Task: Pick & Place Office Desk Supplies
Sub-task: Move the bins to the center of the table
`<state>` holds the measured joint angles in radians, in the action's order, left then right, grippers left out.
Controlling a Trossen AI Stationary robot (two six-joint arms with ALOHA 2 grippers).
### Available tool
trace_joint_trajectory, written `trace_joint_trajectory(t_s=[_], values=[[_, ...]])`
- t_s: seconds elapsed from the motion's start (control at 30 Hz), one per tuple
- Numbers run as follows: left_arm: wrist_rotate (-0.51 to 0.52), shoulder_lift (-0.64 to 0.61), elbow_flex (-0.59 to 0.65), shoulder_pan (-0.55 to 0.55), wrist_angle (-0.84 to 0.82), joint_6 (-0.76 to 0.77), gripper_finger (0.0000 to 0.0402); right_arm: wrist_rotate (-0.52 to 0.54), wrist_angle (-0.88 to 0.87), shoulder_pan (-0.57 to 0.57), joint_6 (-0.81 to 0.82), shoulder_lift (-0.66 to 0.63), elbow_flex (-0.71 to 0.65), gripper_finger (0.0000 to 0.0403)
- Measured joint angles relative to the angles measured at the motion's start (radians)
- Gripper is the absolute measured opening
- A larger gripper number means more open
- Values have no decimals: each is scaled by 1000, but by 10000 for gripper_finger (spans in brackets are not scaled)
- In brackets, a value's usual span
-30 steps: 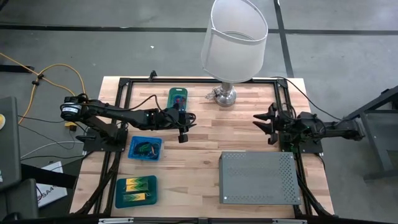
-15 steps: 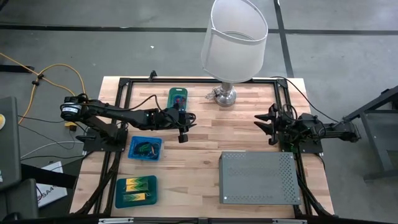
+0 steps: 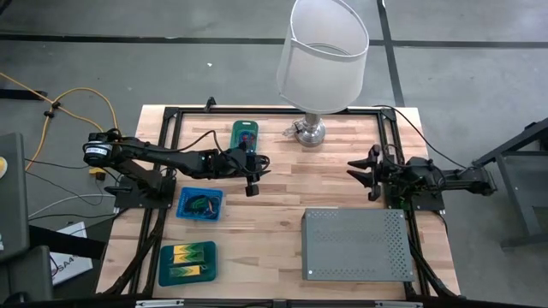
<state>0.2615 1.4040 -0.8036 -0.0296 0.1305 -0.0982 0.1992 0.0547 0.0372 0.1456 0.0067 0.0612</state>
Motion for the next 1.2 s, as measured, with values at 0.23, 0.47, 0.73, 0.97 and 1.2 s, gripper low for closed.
trace_joint_trajectory(t_s=[0.23,0.47,0.73,0.97,1.2], values=[[0,0,0,0,0,0,116,-1,71,0,23,0,-52,126],[0,0,0,0,1,0,116,5,36,0,18,0,-52,126],[0,0,0,0,1,0,116,6,2,-1,11,1,-53,126],[0,0,0,0,1,0,116,-82,-22,-1,-67,1,-53,126],[0,0,0,0,2,0,116,-219,-45,-1,-72,4,-53,126]])
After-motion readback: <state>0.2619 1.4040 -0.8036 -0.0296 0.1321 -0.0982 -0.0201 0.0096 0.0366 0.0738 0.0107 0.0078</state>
